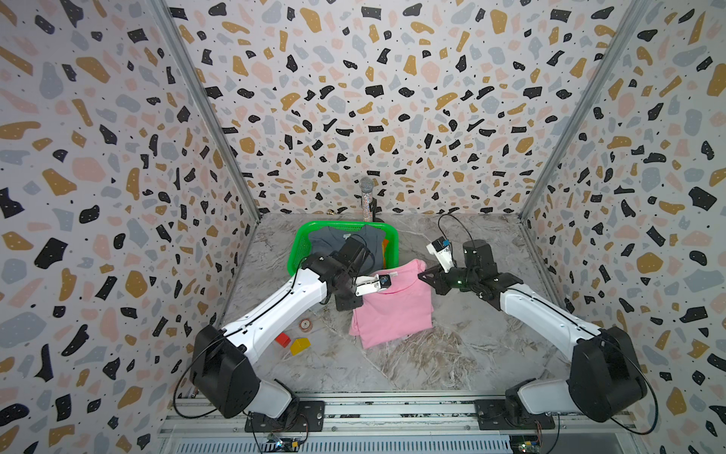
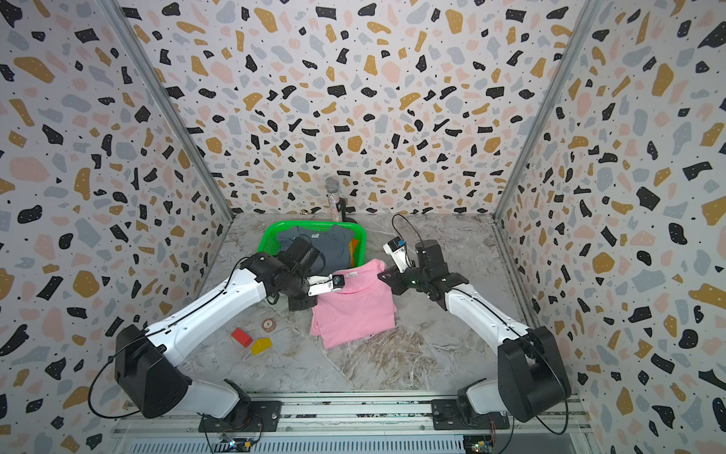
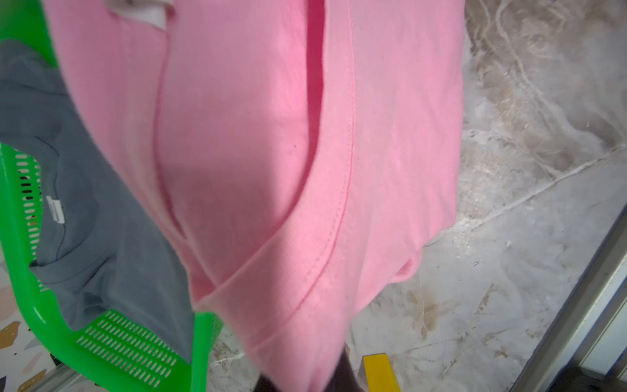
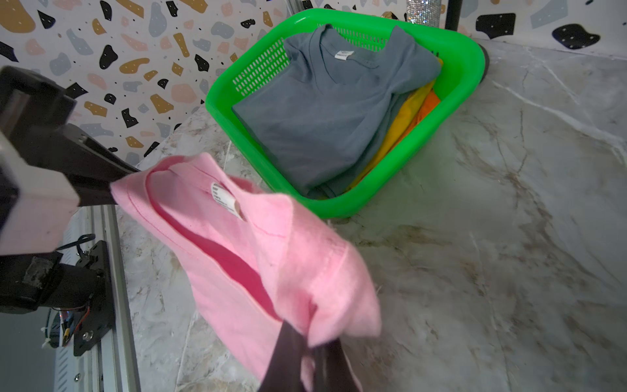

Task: Put the folded t-shirts into the basket
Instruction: Place the T-shirt in the bin.

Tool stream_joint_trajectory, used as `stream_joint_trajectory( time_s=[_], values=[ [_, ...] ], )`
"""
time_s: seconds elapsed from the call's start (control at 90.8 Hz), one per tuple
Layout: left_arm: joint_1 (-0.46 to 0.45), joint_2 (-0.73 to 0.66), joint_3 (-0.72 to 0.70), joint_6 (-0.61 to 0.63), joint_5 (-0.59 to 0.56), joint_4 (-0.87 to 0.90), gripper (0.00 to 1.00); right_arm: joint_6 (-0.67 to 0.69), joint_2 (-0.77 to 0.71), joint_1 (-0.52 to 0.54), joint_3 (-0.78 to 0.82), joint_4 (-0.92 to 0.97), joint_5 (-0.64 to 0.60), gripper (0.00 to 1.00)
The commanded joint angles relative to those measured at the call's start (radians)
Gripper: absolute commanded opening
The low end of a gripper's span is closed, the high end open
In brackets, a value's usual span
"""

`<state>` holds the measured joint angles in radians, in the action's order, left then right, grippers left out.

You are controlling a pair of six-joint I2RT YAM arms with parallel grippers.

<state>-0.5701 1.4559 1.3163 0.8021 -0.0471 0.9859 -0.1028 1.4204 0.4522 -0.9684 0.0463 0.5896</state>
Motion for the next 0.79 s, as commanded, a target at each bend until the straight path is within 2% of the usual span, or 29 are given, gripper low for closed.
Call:
stream_joint_trajectory(
  time_s=[0.0, 0.264, 0.506, 0.782],
  values=[
    [0.054, -0.026, 0.047, 0.071, -0.048, 0.056, 0.00, -0.055, 0.034, 0.054, -0.101, -0.018, -0.061, 0.00],
    [0.202, -0.024, 0.099, 0.171, -0.098, 0.059, 0.00, -0.105, 0.191, 0.163, -0.356, 0.141, -0.115, 0.00],
    [0.343, 0.024, 0.210, 0.256, -0.095, 0.037, 0.00, -0.142, 0.340, 0.189, -0.595, 0.282, -0.132, 0.00],
    [0.404, 0.134, 0.322, 0.239, -0.078, 0.013, 0.00, -0.053, 0.499, 0.188, -0.871, 0.442, -0.157, 0.00]
  ],
)
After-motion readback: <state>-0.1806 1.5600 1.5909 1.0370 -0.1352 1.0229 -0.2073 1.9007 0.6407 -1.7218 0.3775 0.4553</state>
